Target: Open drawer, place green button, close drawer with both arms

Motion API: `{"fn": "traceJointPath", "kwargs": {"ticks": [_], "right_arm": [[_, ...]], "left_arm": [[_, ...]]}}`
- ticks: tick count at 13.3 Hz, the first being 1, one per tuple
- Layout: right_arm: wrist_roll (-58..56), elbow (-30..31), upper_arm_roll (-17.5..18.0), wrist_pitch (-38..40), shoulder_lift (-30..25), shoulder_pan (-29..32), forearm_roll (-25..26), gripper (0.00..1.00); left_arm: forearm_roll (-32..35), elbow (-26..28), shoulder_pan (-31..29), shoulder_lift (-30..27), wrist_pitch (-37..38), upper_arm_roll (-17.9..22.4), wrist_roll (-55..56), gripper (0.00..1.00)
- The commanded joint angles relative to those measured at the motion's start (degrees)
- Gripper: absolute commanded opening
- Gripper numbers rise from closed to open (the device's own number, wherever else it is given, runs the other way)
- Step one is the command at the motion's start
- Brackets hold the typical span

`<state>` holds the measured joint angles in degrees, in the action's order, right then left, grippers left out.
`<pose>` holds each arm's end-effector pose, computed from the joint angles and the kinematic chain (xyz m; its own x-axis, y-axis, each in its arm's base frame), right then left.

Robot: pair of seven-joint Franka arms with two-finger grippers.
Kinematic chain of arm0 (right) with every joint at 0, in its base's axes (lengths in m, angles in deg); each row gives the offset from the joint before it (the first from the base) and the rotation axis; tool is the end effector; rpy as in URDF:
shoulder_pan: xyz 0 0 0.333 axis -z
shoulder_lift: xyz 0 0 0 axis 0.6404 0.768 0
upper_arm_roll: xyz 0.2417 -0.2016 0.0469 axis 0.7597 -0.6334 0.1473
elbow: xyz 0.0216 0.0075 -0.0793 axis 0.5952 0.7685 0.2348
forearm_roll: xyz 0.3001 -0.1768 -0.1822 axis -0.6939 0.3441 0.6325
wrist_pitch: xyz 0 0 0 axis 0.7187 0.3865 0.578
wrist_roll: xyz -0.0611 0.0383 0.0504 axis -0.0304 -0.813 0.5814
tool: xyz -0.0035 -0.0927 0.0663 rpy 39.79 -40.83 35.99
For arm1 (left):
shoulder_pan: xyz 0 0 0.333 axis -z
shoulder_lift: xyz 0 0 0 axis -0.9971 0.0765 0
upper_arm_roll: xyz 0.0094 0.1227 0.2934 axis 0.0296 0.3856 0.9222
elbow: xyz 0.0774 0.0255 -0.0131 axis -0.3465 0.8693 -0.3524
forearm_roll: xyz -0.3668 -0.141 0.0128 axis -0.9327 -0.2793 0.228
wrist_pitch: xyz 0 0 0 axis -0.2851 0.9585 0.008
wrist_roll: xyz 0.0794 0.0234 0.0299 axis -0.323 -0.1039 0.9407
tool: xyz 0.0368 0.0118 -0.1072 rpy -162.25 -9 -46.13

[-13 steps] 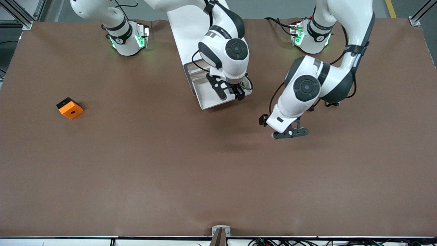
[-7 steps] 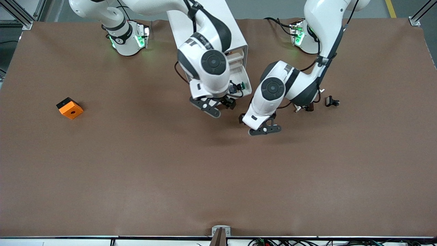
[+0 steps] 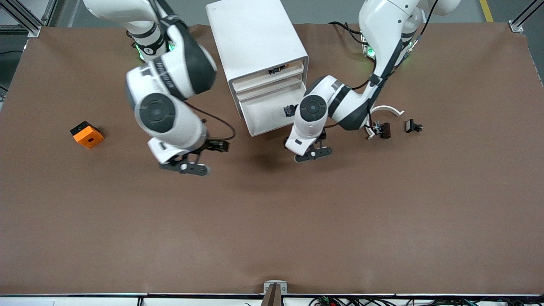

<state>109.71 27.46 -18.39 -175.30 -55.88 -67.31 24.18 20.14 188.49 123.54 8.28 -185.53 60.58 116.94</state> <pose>0.6089 0.2803 0.4545 0.9748 -0.0978 -0.2002 -0.0954 -0.9952 0.0217 0.4747 -0.4391 0.2362 0.9629 0.2484 -0.1052 0.2456 -0.9686 -0.0386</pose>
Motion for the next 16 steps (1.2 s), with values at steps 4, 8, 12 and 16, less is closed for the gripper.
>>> {"fn": "traceJointPath", "kwargs": {"ticks": [4,8,12,16], "right_arm": [[-23.04,0.84,1.31,10.25,-6.31,14.99,1.95,1.0],[-31.58,0.84,1.23,13.77,-8.16,19.84,6.34,1.0],[-33.0,0.75,1.23,14.75,-8.25,23.18,7.75,1.0],[-32.66,0.75,1.31,14.75,-9.91,23.98,9.06,1.0]], "left_arm": [[0.23,-1.1,5.66,1.13,0.05,-0.35,2.28,1.0],[-3.62,-2.16,5.57,1.75,-0.04,-3.43,2.01,1.0],[-11.54,-2.86,5.75,3.06,-0.04,-5.02,-0.98,1.0],[-13.55,-2.95,5.75,4.03,-0.04,-6.95,-0.98,1.0]]}}
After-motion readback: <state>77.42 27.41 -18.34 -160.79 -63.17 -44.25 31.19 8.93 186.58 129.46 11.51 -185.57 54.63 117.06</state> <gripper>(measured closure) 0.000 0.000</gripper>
